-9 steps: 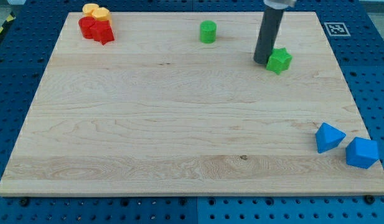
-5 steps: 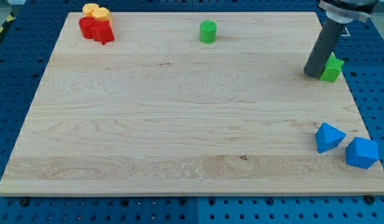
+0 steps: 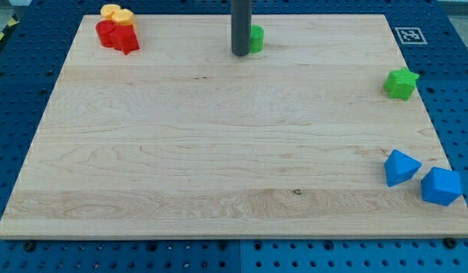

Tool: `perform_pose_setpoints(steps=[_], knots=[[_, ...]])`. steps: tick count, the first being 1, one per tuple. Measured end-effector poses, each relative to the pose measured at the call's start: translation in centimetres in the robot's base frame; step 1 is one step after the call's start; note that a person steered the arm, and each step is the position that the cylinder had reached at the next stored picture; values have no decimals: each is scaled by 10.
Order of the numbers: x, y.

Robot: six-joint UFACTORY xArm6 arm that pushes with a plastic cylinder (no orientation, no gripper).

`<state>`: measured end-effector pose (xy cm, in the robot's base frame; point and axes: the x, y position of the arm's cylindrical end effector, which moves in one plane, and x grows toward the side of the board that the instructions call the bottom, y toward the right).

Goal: Slide the green circle slightly right

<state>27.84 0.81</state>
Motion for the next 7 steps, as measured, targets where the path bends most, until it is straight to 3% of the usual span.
perform_pose_setpoints(steps=[3,6,7], knots=[[-43,-11],[-5,42],[-12,39]])
